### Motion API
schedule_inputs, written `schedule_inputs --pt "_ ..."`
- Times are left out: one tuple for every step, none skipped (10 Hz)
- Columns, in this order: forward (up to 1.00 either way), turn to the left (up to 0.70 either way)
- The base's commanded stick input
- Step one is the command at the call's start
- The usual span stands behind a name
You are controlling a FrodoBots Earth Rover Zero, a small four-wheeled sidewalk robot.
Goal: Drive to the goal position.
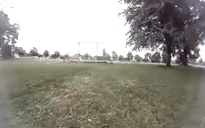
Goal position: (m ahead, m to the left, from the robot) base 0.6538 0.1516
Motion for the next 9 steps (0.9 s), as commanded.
schedule_inputs --pt "0.5 0.0" --pt "0.5 0.0" --pt "0.5 0.0" --pt "0.5 0.0" --pt "0.5 0.0" --pt "0.5 0.0" --pt "0.5 0.0" --pt "0.5 0.0" --pt "0.5 0.0"
